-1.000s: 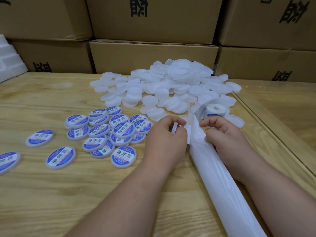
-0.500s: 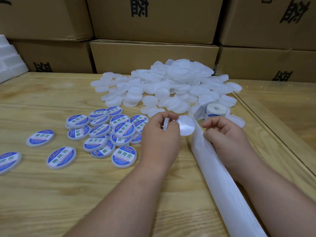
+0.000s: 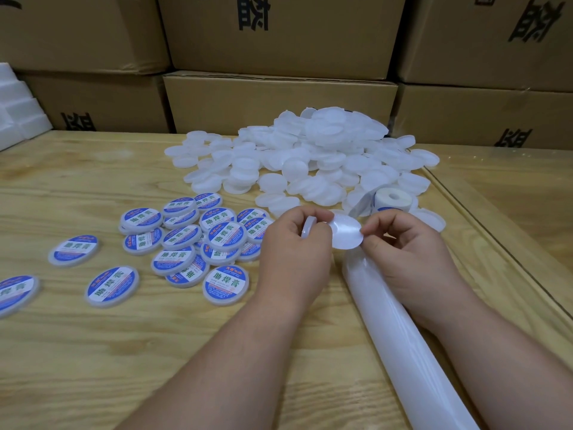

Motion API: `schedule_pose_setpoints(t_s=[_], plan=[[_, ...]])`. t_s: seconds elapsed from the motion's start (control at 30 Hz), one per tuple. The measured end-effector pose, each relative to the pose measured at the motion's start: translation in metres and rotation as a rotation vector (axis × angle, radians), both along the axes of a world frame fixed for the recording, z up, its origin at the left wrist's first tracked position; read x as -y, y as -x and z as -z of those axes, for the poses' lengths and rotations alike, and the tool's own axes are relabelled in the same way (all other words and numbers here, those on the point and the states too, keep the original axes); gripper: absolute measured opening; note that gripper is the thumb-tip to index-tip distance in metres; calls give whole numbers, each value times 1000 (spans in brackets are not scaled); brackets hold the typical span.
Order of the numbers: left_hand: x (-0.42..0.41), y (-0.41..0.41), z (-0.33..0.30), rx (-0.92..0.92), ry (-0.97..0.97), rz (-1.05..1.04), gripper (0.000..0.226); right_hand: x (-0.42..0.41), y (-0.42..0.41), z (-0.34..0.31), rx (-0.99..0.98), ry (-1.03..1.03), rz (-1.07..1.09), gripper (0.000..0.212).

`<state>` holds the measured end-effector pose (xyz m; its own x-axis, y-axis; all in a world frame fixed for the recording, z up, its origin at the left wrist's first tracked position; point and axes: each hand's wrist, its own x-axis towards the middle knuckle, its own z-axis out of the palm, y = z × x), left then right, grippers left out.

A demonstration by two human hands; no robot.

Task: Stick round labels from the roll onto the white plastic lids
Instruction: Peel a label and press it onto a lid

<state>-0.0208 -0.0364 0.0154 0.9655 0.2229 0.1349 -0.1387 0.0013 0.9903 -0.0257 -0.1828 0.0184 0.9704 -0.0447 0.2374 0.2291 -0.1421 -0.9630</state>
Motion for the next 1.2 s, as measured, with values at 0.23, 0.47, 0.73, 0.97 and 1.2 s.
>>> schedule_pose_setpoints(t_s=[0.23, 0.47, 0.73, 0.97, 1.2], plan=[[-1, 5, -4, 43, 62, 69, 19, 0, -1, -2, 11, -50, 2, 30], [-6, 13, -11, 199, 242, 202, 32, 0, 2, -7, -137, -268, -17, 34], [-7, 6, -11, 69, 278, 248, 21, 14, -6, -13, -388, -684, -212, 12], [-8, 3, -12, -19, 376, 218, 39, 23, -5, -17, -597, -738, -482, 34], [-8, 1, -9, 2, 383, 309, 38, 20, -4, -19, -679, -652, -519, 37]])
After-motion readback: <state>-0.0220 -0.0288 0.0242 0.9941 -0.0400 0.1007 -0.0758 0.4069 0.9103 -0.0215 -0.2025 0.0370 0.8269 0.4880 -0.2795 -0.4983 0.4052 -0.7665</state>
